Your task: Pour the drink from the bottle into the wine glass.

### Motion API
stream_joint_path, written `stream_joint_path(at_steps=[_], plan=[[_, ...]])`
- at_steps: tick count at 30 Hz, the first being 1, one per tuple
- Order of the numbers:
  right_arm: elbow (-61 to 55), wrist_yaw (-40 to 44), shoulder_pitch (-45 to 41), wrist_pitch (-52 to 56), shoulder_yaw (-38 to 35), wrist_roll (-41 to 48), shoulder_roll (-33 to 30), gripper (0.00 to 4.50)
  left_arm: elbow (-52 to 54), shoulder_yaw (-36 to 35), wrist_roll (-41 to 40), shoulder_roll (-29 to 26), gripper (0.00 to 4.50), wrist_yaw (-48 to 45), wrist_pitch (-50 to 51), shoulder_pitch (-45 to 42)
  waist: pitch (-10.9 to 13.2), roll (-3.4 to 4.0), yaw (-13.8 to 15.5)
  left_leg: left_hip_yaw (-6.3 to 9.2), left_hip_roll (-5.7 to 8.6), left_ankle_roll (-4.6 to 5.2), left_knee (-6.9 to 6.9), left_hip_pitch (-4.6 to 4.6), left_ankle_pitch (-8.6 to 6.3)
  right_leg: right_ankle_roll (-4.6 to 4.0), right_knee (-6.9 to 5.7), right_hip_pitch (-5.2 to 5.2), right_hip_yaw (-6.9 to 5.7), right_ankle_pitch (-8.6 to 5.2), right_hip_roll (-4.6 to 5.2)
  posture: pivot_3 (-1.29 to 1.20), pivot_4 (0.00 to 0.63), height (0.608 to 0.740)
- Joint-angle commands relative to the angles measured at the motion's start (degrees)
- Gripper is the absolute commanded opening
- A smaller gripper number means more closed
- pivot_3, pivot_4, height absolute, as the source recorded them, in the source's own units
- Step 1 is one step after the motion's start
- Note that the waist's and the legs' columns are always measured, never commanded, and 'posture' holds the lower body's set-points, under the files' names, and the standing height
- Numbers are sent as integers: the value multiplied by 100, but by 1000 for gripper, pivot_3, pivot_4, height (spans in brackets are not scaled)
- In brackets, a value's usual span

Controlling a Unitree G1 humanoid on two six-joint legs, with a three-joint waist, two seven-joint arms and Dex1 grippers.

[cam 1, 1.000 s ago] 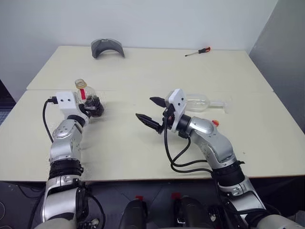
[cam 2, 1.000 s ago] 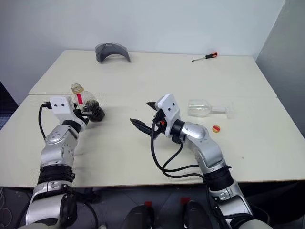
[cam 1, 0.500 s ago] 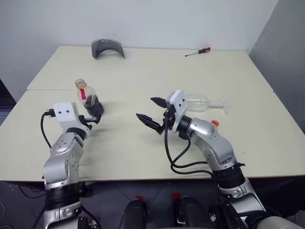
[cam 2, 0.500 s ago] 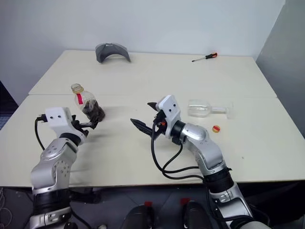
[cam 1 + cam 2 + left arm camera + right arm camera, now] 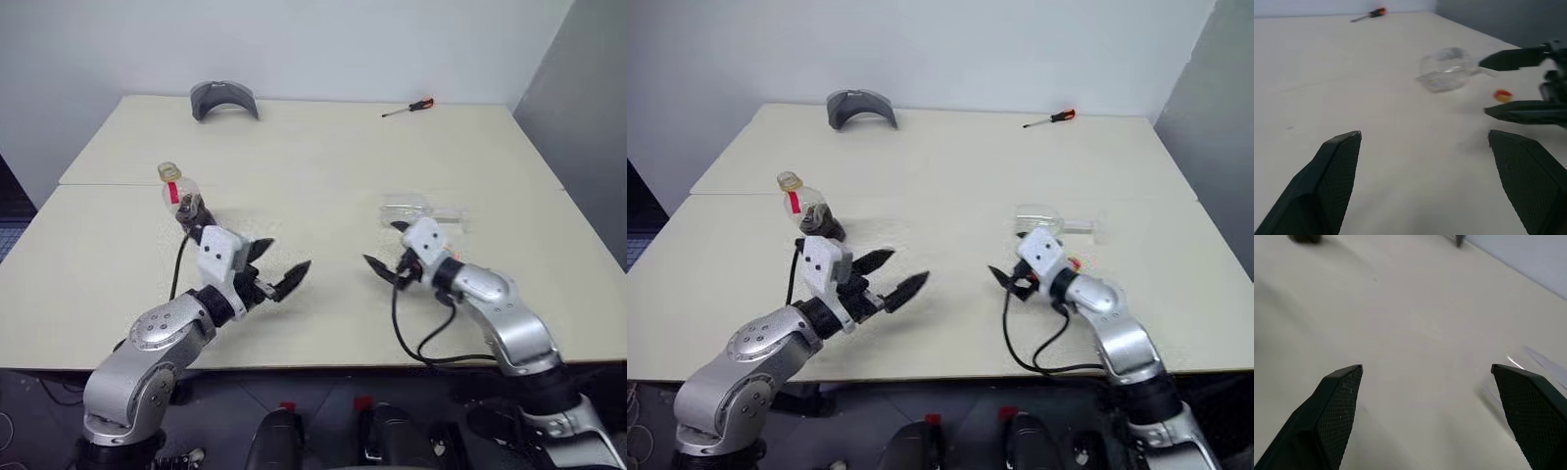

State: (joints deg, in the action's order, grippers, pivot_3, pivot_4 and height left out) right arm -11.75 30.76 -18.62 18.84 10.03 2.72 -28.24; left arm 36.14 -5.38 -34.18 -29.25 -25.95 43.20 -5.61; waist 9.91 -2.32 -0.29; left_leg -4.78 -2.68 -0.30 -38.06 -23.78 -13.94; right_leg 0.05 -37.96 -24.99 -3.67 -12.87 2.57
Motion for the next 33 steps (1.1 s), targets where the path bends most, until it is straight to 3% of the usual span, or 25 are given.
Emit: stream_joint_path(at_steps=[1,8,20,33], plan=[[81,-237,29,-541,-381,-445,-382,4500,76,160,-214,-237,4457,-547,-86,-280,1,1,11,3,1,0,-1,-1,0,-1,0,-1,-3,0,-9,0,150,740],[1444,-789,-575,-1472,-321,-1399,-742,4500,-599,700,181,-323,4457,-1177,-619,-631,1,2,6,3,-1,-16,-2,4,10,-3,0,-1,10,2,-35,0,150,740],[3819,-1466,-1650,-3223,282,-2797,-1074,4500,-1176,859,490,-10,4457,-1222,-962,-1108,2,2,-2,-4,-1,-18,3,-7,11,-4,13,-4,29,3,-33,0,150,740],[5833,-2172,-2794,-3557,932,-3774,-818,4500,-1204,732,552,144,4457,-988,-929,-1160,2,2,-10,-2,-2,-30,2,-3,19,-3,1,-4,32,4,-33,0,150,740]])
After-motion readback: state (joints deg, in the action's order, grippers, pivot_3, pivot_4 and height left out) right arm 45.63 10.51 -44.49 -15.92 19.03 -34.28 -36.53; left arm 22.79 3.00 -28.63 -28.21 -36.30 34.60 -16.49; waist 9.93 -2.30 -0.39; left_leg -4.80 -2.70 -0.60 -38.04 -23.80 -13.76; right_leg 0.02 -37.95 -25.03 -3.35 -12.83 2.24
